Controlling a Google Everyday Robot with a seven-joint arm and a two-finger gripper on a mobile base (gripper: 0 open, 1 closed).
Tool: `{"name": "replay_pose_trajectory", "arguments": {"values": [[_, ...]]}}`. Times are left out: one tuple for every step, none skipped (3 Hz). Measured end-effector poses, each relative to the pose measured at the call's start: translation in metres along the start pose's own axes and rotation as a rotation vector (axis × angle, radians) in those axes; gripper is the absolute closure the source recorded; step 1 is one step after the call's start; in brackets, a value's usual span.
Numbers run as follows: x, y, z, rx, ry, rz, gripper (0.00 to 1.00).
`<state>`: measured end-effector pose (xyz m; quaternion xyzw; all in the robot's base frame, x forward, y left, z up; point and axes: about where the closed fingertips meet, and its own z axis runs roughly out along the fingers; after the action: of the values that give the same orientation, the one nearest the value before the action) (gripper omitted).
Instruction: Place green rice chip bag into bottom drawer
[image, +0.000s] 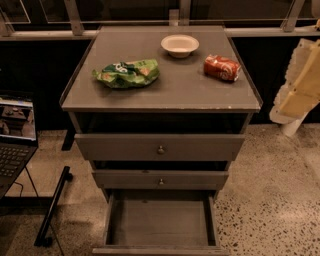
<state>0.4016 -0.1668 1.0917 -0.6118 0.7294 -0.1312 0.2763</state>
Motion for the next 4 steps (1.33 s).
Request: {"name": "replay_pose_trajectory", "arguments": {"values": [[0.0,0.0,0.0,0.0,0.0,0.0,0.0],[0.0,0.0,0.0,0.0,0.0,0.0,0.0],[-0.009,-0.015,0.024,0.006,-0.093,0.019,0.0],[-0.045,-0.052,0.091,-0.047,-0.311,0.035,0.0]]}}
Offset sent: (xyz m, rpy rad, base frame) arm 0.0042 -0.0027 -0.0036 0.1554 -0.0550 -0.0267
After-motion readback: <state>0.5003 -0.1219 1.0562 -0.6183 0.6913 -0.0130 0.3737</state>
